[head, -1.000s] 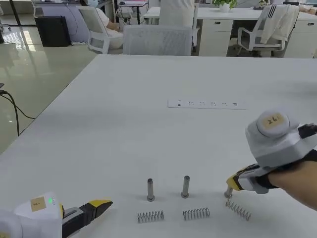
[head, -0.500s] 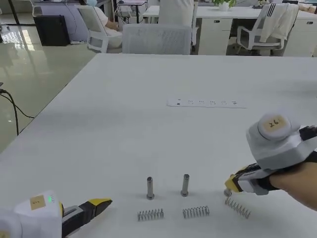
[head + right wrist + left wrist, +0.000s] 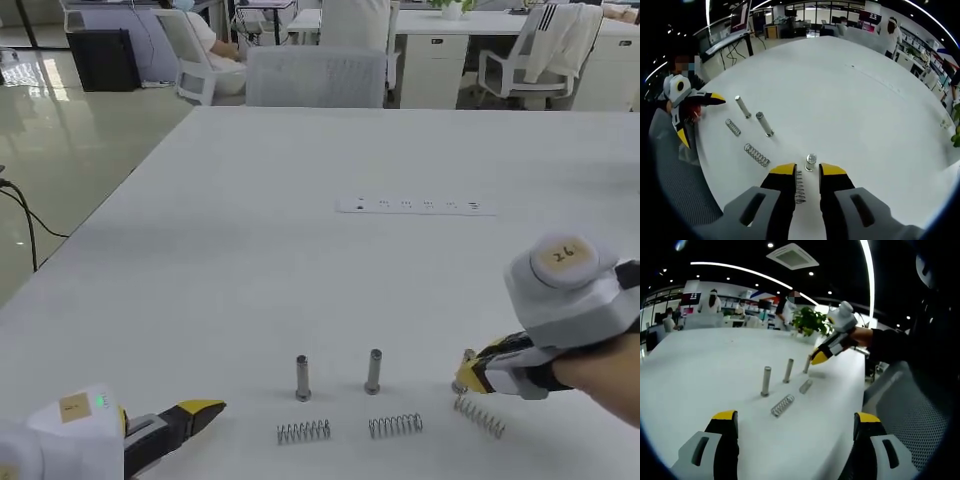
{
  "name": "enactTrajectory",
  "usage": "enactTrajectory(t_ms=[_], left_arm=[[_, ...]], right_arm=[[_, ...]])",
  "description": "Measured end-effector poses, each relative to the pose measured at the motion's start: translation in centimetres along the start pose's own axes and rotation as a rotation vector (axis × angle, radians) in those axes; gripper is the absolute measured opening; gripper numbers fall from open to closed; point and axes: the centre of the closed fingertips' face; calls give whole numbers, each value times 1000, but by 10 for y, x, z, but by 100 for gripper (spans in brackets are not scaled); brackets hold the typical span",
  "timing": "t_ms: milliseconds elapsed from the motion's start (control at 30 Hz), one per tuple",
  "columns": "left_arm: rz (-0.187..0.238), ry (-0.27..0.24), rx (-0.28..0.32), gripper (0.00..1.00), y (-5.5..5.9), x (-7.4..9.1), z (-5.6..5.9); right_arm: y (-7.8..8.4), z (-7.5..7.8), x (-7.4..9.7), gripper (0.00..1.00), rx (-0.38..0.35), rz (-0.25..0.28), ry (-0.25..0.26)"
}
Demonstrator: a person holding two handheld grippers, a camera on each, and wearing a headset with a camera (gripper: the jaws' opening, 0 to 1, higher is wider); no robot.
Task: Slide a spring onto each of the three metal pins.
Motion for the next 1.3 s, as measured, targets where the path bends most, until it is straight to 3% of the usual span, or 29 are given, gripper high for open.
enactTrajectory(t_ms=[367, 767, 1133, 1300], left_arm=[[1, -1, 0, 93, 0, 0, -1], [1, -2, 1, 92, 0, 0, -2], [1, -4, 3, 92, 0, 0, -2], [-3, -2, 2, 92, 1, 0, -1]], right_arm=[[23, -8, 1, 15, -16, -40, -23], [42, -16, -4, 13, 15, -111, -46], [50, -18, -7, 9, 41, -142, -59], [51, -20, -8, 8, 96, -150, -52]])
Point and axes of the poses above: the centre of the closed fingertips' face, and the gripper's own axes: x roughly backward along the fingers, z roughly to its right, y roughly out of its underside, and after that the axes turned 7 degrees about x, right-handed
